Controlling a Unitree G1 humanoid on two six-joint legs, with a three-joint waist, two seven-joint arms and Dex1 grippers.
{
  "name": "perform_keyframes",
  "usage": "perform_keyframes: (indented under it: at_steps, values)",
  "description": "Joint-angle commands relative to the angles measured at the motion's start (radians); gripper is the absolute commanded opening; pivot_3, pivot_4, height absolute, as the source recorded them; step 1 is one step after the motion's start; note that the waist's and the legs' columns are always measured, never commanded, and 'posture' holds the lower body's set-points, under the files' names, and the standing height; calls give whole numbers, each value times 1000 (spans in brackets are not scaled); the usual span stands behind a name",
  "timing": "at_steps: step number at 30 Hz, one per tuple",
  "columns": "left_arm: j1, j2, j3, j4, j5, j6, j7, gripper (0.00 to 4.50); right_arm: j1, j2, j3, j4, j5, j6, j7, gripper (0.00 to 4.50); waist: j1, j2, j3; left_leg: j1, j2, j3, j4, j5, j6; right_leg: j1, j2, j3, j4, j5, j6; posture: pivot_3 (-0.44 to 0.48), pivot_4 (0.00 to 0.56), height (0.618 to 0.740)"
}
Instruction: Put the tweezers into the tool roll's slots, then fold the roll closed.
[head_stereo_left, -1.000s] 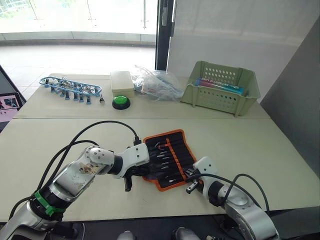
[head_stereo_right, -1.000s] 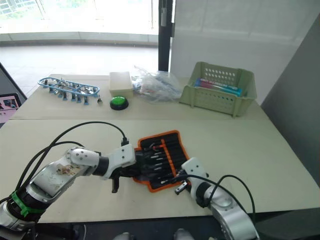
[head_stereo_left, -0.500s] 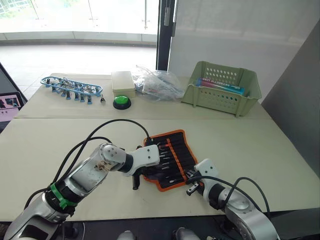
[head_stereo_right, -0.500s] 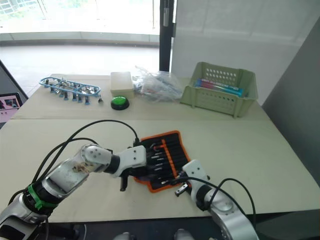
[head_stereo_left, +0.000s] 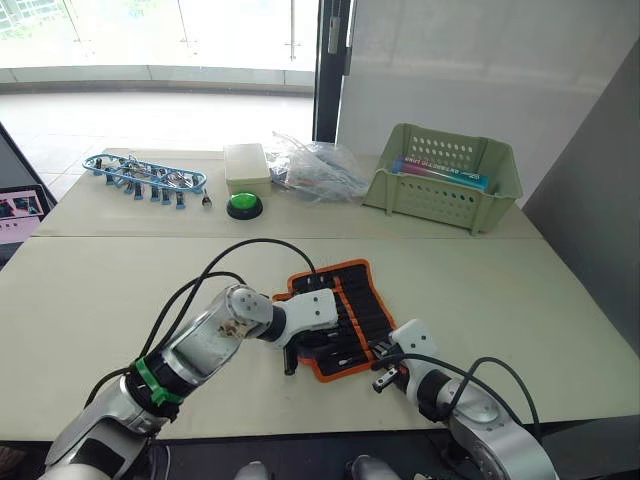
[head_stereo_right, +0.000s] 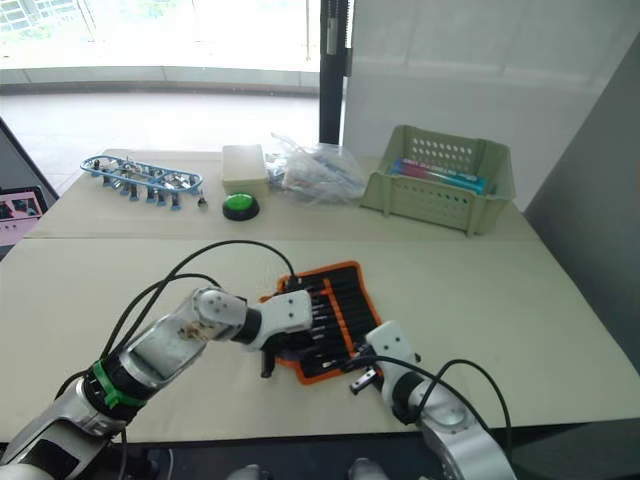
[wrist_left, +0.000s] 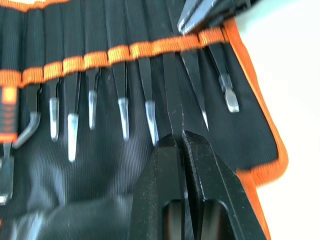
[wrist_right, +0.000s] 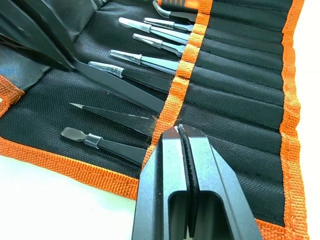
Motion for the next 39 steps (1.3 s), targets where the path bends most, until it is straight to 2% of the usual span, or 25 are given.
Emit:
perform_keyframes:
  at_steps: [1, 13, 22, 27, 33, 35, 36, 39]
  values:
    - [-32, -50, -26, 17, 25, -40, 8, 28, 53, -5, 53, 76, 0, 75, 9, 0, 0, 0, 0, 0, 0, 0, 0, 0, 0, 0, 0, 0, 0, 0, 0, 0, 150, 738]
    - [-19, -233, -45, 134, 87, -86, 95, 28, 45, -5, 57, 89, -3, 68, 15, 0, 1, 1, -1, 0, -1, -1, 4, 0, 0, 1, 0, 0, 2, 0, 0, 0, 150, 738]
    - [-5, -248, -22, 143, 89, -109, 93, 28, 26, -6, 60, 104, -3, 65, 25, 0, 2, 4, -3, 0, -2, -3, 11, 0, 0, 4, 0, 1, 3, 0, 1, 0, 150, 738]
    - [22, -175, 93, 66, 40, -134, 63, 1598, 23, -6, 61, 116, -6, 56, 28, 0, -5, 4, -3, -1, -2, -3, 11, 0, 0, 3, 0, 1, 4, 1, 2, 0, 150, 738]
    - [150, -4, 395, -110, -154, -94, -12, 3624, 12, -22, 55, 128, -10, 38, 43, 0, -20, 7, -3, 0, 1, -4, 9, 0, 1, 2, 4, 1, 6, 1, 1, 0, 150, 738]
    - [249, 49, 517, -144, -217, -114, -33, 4257, 7, -30, 46, 131, -12, 1, 53, 0, -21, 8, -3, 0, 1, -4, 9, 0, 1, 3, 3, 1, 6, 1, 1, 0, 150, 738]
    - [294, 70, 564, -156, -241, -127, -41, 4457, 6, -33, 42, 131, -12, -18, 59, 0, -23, 8, -3, 0, 1, -4, 9, 0, 1, 3, 3, 1, 5, 1, 1, 0, 150, 738]
    - [459, 100, 707, -164, -266, -237, -41, 4457, 9, -50, 25, 87, 4, -83, 95, 0, -25, 8, -3, 0, 1, -3, 9, 0, 1, 3, 1, 2, 5, 1, 1, 0, 150, 738]
